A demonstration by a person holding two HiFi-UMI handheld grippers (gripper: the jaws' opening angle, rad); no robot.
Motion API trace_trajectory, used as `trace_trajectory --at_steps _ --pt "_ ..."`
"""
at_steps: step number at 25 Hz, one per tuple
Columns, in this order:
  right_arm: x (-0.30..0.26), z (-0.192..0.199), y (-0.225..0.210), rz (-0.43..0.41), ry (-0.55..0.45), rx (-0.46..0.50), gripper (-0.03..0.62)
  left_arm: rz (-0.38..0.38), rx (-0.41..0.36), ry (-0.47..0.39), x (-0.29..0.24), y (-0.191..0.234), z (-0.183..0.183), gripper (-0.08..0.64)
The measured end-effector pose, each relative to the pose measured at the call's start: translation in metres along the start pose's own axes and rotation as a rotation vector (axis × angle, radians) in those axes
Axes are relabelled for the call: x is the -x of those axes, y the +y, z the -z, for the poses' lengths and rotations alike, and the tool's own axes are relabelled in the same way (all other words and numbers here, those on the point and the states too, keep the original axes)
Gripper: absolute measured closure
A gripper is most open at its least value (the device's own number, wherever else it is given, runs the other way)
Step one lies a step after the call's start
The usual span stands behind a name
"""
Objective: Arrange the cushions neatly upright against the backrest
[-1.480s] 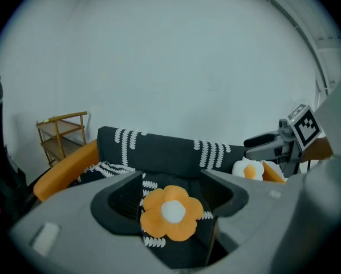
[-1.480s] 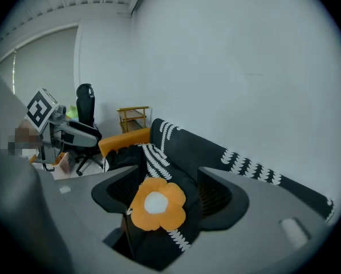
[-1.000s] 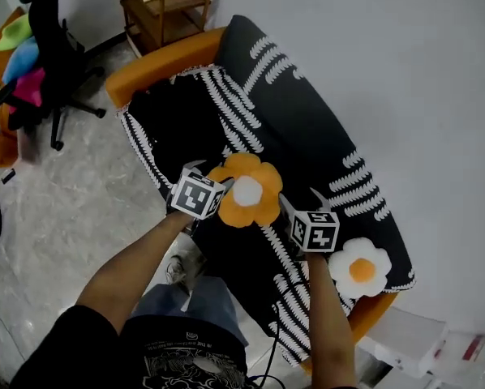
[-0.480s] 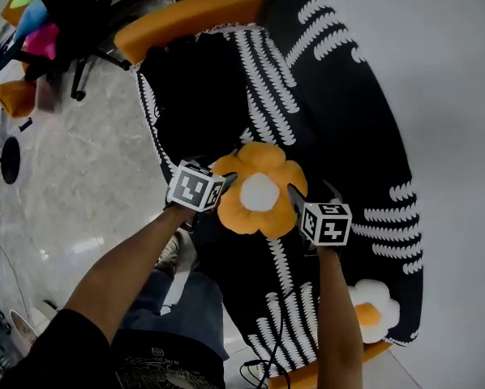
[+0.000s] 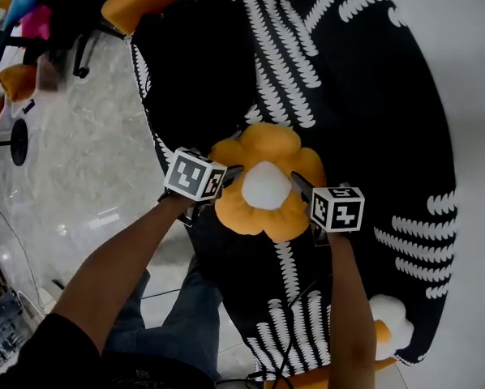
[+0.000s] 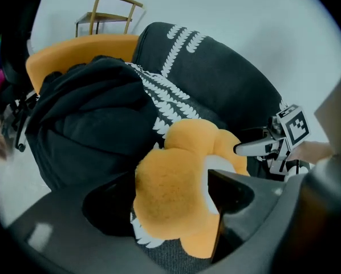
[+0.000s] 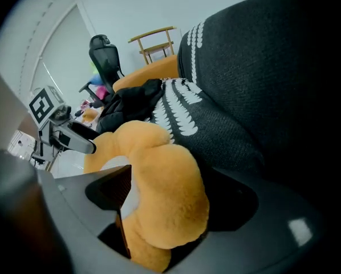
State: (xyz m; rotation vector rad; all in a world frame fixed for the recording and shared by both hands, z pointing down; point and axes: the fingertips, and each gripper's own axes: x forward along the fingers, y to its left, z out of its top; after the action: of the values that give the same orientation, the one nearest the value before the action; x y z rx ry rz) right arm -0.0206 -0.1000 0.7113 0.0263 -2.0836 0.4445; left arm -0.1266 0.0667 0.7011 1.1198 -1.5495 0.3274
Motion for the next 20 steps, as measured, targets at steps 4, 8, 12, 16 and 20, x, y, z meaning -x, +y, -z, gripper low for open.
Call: trace_trajectory --at_steps 4,8,12,16,20 --pt "-0.025 0.025 -0.025 -0.035 0.019 0.014 0.164 0.003 0.047 -0.011 -0.04 0.0 0.01 0.158" --pt "-0.043 0.035 -0.034 -0.096 -0.002 -0.022 0.261 -0.025 0.048 0.011 -0.06 0.0 0.011 0.232" --pt "-0.018 0.031 -0.021 -0.062 -0.011 -0.052 0.346 -0.024 -0.021 0.029 -0.041 -0.016 0.004 0.291" --pt "0.0 0.024 -0.001 -0.024 -0.046 -0.085 0.362 -0.045 -0.103 0.003 -0.015 -0.014 -0.011 0.304" --pt "0.037 0.005 0.006 0.019 -0.112 -0.125 0.366 -0.046 -0.22 -0.029 0.019 -0.031 -0.048 0.305"
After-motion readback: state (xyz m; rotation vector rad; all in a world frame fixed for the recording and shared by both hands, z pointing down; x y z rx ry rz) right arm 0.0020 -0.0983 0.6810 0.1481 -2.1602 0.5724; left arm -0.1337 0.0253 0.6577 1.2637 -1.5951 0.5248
